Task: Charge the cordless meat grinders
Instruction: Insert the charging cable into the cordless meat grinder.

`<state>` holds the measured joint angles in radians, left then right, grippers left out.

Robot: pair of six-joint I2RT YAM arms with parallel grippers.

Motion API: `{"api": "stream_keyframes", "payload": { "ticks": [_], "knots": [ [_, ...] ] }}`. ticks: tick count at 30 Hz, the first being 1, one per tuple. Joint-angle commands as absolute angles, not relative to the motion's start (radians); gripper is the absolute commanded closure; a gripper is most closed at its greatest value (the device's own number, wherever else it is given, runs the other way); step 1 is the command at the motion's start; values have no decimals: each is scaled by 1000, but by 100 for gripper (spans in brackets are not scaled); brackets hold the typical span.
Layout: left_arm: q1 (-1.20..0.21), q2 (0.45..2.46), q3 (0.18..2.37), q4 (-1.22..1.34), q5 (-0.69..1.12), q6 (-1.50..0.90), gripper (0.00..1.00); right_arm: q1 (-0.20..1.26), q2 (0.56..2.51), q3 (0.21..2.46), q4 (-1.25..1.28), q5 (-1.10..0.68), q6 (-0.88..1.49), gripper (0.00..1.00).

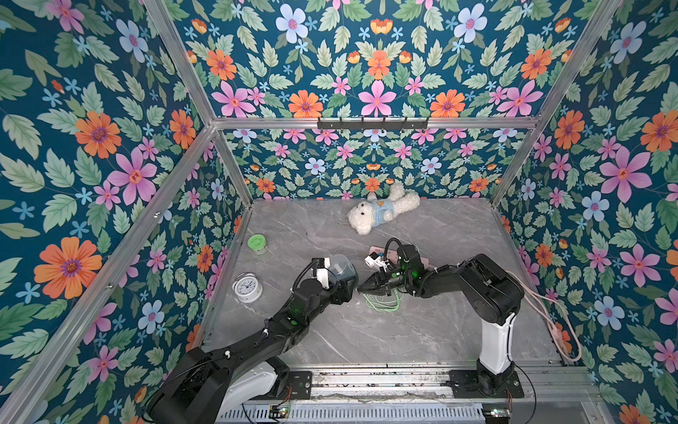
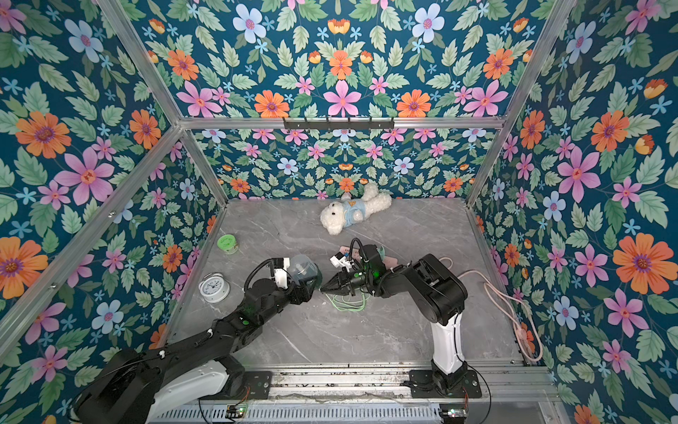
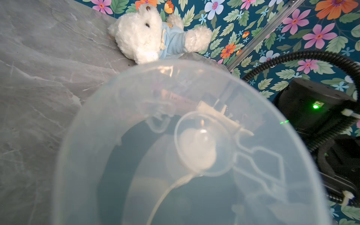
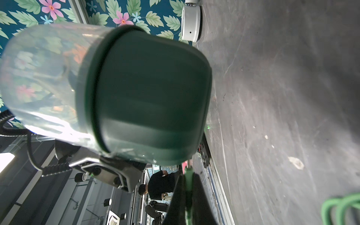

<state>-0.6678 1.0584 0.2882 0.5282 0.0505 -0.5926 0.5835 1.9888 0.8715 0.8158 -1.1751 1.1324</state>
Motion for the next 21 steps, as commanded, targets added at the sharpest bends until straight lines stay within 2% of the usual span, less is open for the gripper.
{"api": "stream_keyframes", "payload": {
  "ticks": [1,12,21],
  "knots": [
    [-675,1055,292,606,115,-606,23,580,2007,877,916,-1052,1205,99],
    [-684,1085,313,597,92,-603,23,592,2055,881,1075,-994,1294,99],
    [-705,1121,334,583,78,-592,24,603,2064,886,1063,-968,1281,99]
  ]
}}
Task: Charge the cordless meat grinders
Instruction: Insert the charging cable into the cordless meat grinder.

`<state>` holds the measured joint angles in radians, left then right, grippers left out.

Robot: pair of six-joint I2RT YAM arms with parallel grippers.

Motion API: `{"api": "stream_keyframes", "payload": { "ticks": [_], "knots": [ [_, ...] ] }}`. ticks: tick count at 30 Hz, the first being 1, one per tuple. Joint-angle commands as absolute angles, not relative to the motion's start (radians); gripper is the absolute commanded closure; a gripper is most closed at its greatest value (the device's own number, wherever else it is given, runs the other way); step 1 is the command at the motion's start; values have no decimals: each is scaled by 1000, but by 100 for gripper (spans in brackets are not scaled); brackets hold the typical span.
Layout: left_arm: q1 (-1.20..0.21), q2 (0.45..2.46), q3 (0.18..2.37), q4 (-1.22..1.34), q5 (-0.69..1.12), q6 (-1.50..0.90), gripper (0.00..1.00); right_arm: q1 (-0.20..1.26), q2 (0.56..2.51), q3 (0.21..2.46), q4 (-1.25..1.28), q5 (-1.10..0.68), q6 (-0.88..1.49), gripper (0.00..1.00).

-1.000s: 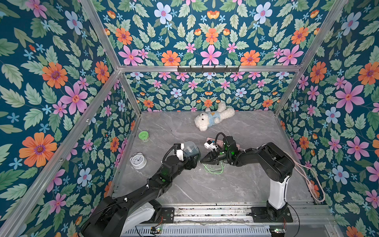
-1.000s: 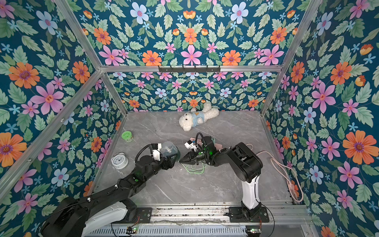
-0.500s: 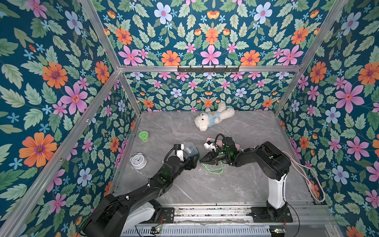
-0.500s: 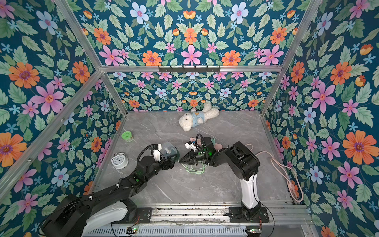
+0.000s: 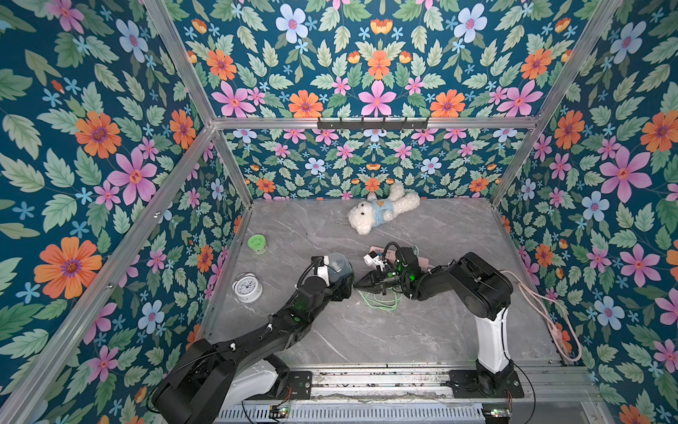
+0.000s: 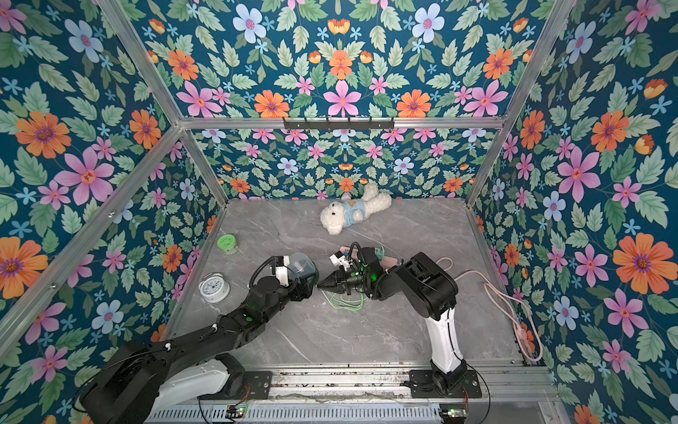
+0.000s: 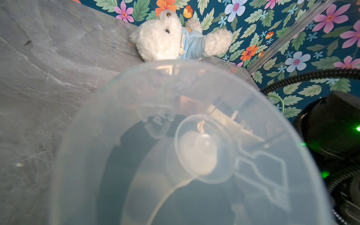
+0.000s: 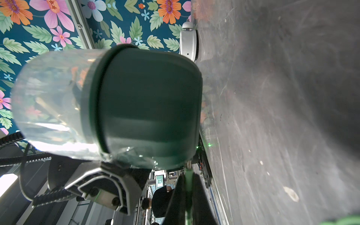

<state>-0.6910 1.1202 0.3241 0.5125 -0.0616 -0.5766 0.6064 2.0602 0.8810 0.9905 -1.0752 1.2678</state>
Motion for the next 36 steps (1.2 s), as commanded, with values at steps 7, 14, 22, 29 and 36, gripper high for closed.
{"api": "stream_keyframes", "payload": {
  "ticks": [7,14,22,29,36],
  "knots": [
    [-707,1099,344,511,92,-565,25,574,2039,861,986,-975,1219,99],
    [-707,1118,355,485,109,-561,25,574,2036,883,933,-975,1183,99],
    [-709,1179,366,545,135,-584,25,598,2067,920,934,-968,1186,99],
    [-710,1161,361,529,123,-583,26,594,2056,907,925,-968,1162,98],
    [-708,1128,374,423,46,-572,25,591,1972,862,802,-962,1051,76]
  ]
}}
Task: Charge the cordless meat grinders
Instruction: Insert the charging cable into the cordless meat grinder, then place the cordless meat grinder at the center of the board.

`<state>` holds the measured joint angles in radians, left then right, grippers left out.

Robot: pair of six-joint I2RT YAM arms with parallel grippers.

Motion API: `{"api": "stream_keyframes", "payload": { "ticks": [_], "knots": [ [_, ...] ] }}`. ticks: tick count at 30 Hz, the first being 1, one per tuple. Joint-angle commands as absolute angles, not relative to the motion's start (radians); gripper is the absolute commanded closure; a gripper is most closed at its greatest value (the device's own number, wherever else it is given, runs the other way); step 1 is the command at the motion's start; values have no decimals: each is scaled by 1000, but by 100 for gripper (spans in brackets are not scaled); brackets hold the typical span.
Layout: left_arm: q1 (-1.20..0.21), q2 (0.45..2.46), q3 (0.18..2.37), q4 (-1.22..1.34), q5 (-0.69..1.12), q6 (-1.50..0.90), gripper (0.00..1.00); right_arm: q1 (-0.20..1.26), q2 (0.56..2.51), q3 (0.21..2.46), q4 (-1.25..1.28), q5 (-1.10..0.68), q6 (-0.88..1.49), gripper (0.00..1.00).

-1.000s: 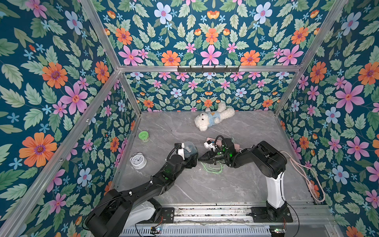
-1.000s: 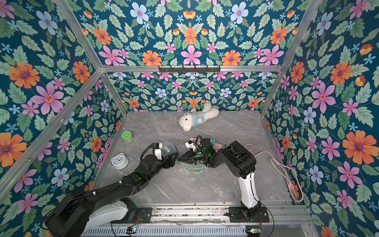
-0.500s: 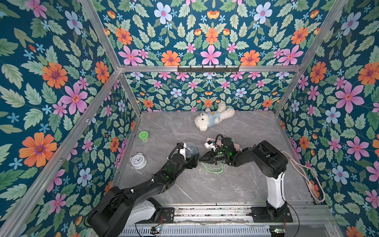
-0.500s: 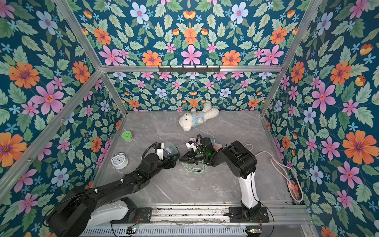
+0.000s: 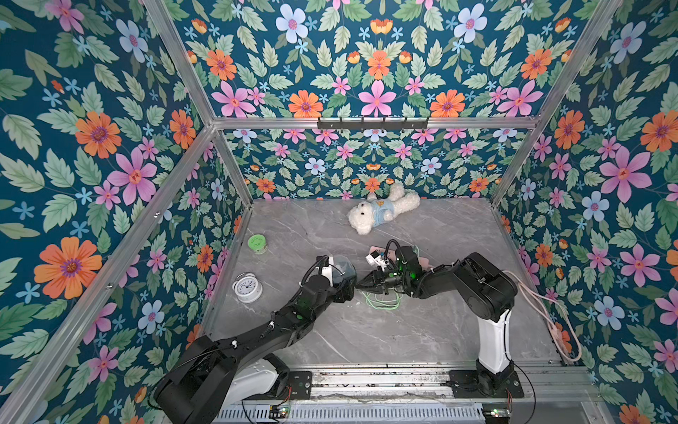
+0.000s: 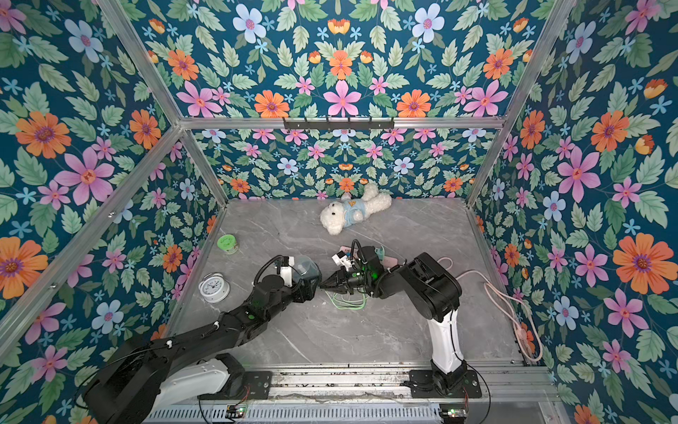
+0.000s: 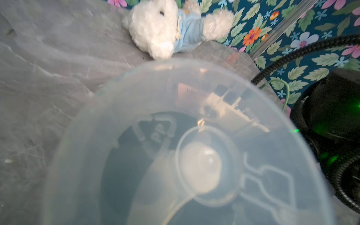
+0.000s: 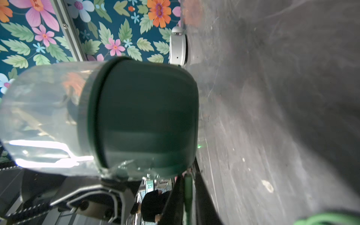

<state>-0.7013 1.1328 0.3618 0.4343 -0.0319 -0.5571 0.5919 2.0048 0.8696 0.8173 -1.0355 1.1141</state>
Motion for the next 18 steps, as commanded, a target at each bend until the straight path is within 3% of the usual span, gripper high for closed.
{"api": "stream_keyframes", "payload": {
  "ticks": [1,13,18],
  "knots": [
    [-709,1130,381,407,39,-568,25,590,1955,858,775,-960,1030,73],
    [-710,1150,414,256,-89,-549,21,543,1826,773,603,-923,904,65],
    [-772,1198,406,242,-271,-569,21,516,1755,752,492,-890,829,66]
  ]
}}
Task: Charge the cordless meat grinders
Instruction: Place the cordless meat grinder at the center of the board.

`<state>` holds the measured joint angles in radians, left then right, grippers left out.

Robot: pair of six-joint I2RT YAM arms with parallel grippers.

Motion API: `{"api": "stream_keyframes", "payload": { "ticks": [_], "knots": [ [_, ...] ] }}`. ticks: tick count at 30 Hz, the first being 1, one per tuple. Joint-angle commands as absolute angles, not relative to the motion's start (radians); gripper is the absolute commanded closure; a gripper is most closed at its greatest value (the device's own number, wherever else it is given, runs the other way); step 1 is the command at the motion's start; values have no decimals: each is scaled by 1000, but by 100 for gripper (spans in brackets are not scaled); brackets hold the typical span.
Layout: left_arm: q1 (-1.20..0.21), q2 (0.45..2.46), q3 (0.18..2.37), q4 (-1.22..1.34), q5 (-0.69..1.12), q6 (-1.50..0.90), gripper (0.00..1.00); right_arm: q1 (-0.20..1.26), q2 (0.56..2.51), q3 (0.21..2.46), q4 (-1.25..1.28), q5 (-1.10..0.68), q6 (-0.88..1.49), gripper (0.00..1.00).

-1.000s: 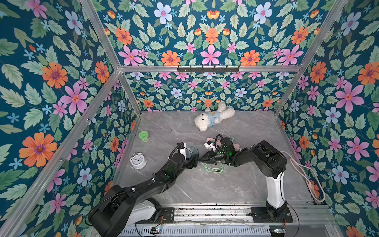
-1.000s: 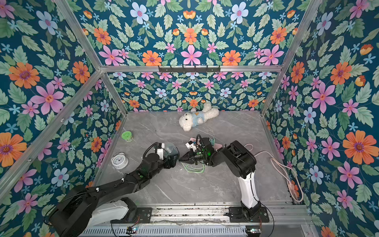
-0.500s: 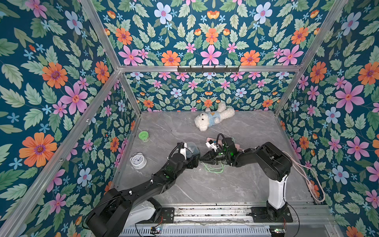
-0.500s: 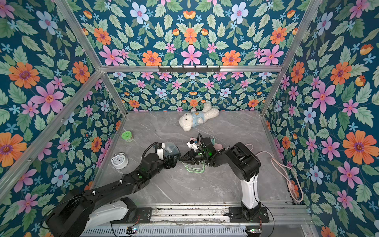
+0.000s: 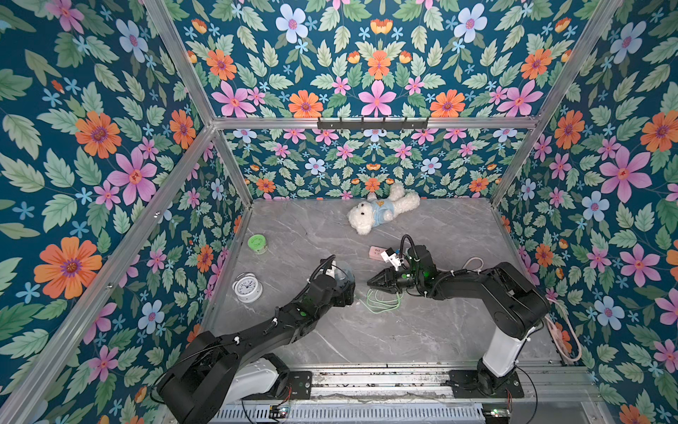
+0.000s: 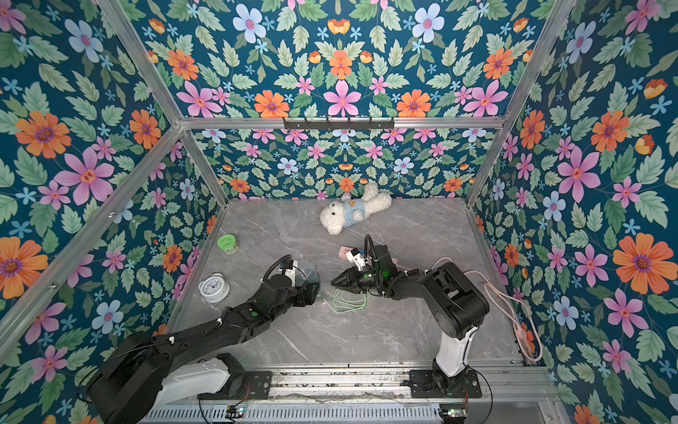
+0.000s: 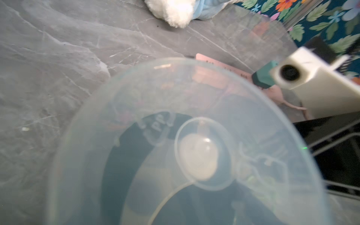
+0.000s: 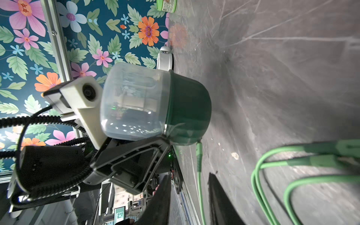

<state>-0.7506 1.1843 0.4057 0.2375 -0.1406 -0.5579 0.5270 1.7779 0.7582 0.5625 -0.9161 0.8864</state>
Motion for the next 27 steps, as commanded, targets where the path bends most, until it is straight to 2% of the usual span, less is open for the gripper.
{"api": "stream_keyframes", "payload": {
  "ticks": [1,7,12,14,18,23,24,25,27],
  "knots": [
    [-789,1207,401,251,-316,-578,20,511,1746,748,489,-887,828,66],
    [-854,1216,315,399,-432,-600,18,503,1717,736,464,-882,812,66],
    [-885,1239,282,445,-422,-604,2,492,1688,735,414,-863,788,64],
    [-888,1241,276,449,-408,-610,1,488,1670,739,379,-855,766,61],
    [-889,1223,275,421,-387,-619,1,474,1613,745,280,-827,709,47],
    [-889,1100,292,284,-323,-619,1,458,1556,760,104,-744,613,36],
    [-888,1060,296,247,-309,-617,1,453,1541,761,67,-717,592,6],
    [-888,1018,300,204,-299,-615,1,447,1526,765,22,-685,568,1],
    [-889,924,302,132,-294,-614,1,443,1499,780,-62,-626,517,1]
  ]
}}
